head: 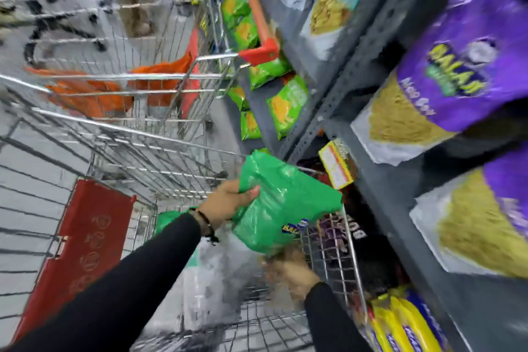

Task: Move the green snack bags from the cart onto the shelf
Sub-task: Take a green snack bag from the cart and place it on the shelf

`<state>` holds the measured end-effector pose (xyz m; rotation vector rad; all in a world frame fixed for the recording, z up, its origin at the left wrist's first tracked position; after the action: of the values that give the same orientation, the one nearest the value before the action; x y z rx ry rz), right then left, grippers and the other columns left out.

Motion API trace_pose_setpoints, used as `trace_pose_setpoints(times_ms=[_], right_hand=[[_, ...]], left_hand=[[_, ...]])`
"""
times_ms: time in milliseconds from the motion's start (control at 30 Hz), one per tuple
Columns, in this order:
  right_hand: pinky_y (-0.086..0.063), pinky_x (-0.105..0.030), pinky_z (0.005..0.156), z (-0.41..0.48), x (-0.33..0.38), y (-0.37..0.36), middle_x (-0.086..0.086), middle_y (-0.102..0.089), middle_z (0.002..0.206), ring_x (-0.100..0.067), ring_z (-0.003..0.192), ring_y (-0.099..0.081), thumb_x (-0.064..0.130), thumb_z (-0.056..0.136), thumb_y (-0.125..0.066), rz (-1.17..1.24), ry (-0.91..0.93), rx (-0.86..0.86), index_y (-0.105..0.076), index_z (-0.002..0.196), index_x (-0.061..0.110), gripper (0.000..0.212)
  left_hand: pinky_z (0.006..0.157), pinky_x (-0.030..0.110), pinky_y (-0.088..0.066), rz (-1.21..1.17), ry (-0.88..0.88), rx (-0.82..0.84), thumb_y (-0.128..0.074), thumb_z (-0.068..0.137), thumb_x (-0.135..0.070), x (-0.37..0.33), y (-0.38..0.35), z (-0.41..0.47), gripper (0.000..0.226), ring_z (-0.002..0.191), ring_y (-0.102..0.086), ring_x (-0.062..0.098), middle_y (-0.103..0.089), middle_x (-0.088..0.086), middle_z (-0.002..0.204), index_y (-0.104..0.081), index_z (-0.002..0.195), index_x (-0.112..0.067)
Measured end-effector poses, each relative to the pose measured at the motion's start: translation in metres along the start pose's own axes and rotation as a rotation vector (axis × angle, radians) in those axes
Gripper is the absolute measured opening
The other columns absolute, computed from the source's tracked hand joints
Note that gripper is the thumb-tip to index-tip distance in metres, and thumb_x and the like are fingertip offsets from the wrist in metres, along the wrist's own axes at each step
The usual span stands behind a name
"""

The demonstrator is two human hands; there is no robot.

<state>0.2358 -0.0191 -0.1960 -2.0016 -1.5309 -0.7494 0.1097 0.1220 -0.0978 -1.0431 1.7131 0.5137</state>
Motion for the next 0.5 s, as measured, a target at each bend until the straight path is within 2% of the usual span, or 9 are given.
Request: trace_pose_setpoints(times_ms=[67, 167, 200, 267, 300, 367, 433, 500], right_hand=[[-0.054, -0.022, 0.056, -0.034, 0.02, 0.003, 0.005, -0.071, 0.079, -0.01, 0.067, -0.067, -0.012, 0.074, -0.064, 0.034, 0.149, -0.034, -0.06, 0.089, 0.017, 0.032], [-0.052, -0.016, 0.057, -0.095, 0.044, 0.024, 0.01, -0.073, 0.066, -0.004, 0.064, -0.064, -0.017, 0.068, -0.065, 0.044, 0.365, -0.136, -0.061, 0.085, 0.014, 0.035], [-0.051, -0.016, 0.057, -0.115, 0.048, 0.034, 0.007, -0.073, 0.067, -0.002, 0.062, -0.063, -0.017, 0.065, -0.067, 0.037, 0.426, -0.177, -0.061, 0.085, 0.009, 0.033], [-0.05, -0.022, 0.057, -0.165, 0.046, 0.065, -0.021, -0.065, 0.07, -0.012, 0.062, -0.058, -0.017, 0.062, -0.07, 0.059, 0.51, -0.304, -0.058, 0.08, -0.008, 0.023], [-0.047, -0.026, 0.057, -0.187, 0.042, 0.079, -0.029, -0.058, 0.069, -0.018, 0.063, -0.053, -0.009, 0.059, -0.074, 0.065, 0.54, -0.355, -0.056, 0.074, -0.012, 0.024], [-0.037, -0.027, 0.053, -0.242, 0.031, 0.112, -0.02, -0.052, 0.058, -0.018, 0.059, -0.045, 0.008, 0.052, -0.079, 0.07, 0.611, -0.444, -0.057, 0.061, -0.004, 0.027], [-0.036, -0.022, 0.043, -0.296, 0.016, 0.142, -0.006, -0.05, 0.045, -0.012, 0.043, -0.044, 0.0, 0.059, -0.077, 0.131, 0.638, -0.52, -0.053, 0.051, 0.005, 0.026], [-0.041, -0.021, 0.046, -0.337, -0.001, 0.175, -0.001, -0.057, 0.046, -0.009, 0.045, -0.049, 0.005, 0.058, -0.077, 0.15, 0.69, -0.636, -0.054, 0.055, -0.005, 0.025]], left_hand=[[0.067, 0.017, -0.056, 0.049, -0.096, 0.03, -0.057, 0.085, -0.007, -0.039, -0.017, -0.022, 0.016, 0.066, -0.065, 0.002, -0.073, -0.012, 0.066, -0.071, 0.081, -0.013], [0.066, 0.01, -0.052, 0.085, -0.236, 0.084, -0.055, 0.086, -0.005, -0.096, -0.059, -0.063, 0.019, 0.065, -0.062, -0.007, -0.071, -0.019, 0.062, -0.067, 0.079, -0.018], [0.07, 0.011, -0.051, 0.099, -0.286, 0.122, -0.055, 0.086, -0.007, -0.109, -0.076, -0.075, 0.018, 0.068, -0.062, -0.008, -0.072, -0.02, 0.065, -0.067, 0.082, -0.02], [0.079, 0.019, -0.051, 0.152, -0.367, 0.218, -0.057, 0.086, -0.012, -0.133, -0.124, -0.1, 0.017, 0.072, -0.063, -0.006, -0.072, -0.022, 0.07, -0.068, 0.084, -0.025], [0.076, 0.018, -0.051, 0.16, -0.393, 0.254, -0.056, 0.085, -0.013, -0.141, -0.144, -0.109, 0.019, 0.069, -0.062, -0.009, -0.072, -0.023, 0.067, -0.069, 0.08, -0.025], [0.064, 0.012, -0.049, 0.165, -0.446, 0.388, -0.054, 0.08, -0.016, -0.153, -0.198, -0.123, 0.019, 0.061, -0.061, -0.01, -0.071, -0.021, 0.061, -0.072, 0.077, -0.021], [0.061, 0.01, -0.051, 0.177, -0.469, 0.513, -0.052, 0.084, -0.01, -0.157, -0.248, -0.132, 0.02, 0.061, -0.063, -0.006, -0.072, -0.017, 0.063, -0.068, 0.096, -0.008], [0.062, 0.009, -0.051, 0.227, -0.52, 0.616, -0.051, 0.087, -0.005, -0.159, -0.295, -0.138, 0.019, 0.061, -0.061, -0.007, -0.071, -0.02, 0.063, -0.062, 0.102, -0.01]])
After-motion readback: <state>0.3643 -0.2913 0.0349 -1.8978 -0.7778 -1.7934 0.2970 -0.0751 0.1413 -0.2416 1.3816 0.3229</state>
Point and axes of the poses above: each hand's wrist, its own z-axis towards the middle knuckle, its own y-axis out of the back of the hand, x = y × z, the point moved 4 cm from there along z, towards the middle knuckle
